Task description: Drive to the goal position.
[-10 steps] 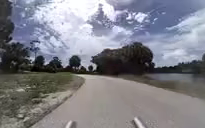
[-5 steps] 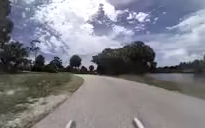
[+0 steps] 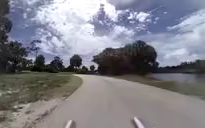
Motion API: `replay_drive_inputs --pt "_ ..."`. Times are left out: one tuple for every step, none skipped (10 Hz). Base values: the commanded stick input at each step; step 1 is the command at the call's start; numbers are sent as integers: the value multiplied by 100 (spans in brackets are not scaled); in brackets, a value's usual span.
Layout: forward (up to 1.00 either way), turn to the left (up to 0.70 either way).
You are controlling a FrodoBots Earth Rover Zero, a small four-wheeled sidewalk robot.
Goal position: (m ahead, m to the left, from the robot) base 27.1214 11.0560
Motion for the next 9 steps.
replay_drive_inputs --pt "85 0" --pt "85 0" --pt "85 0" --pt "85 0" --pt "85 0" --pt "85 0" --pt "85 0" --pt "85 0" --pt "85 0"
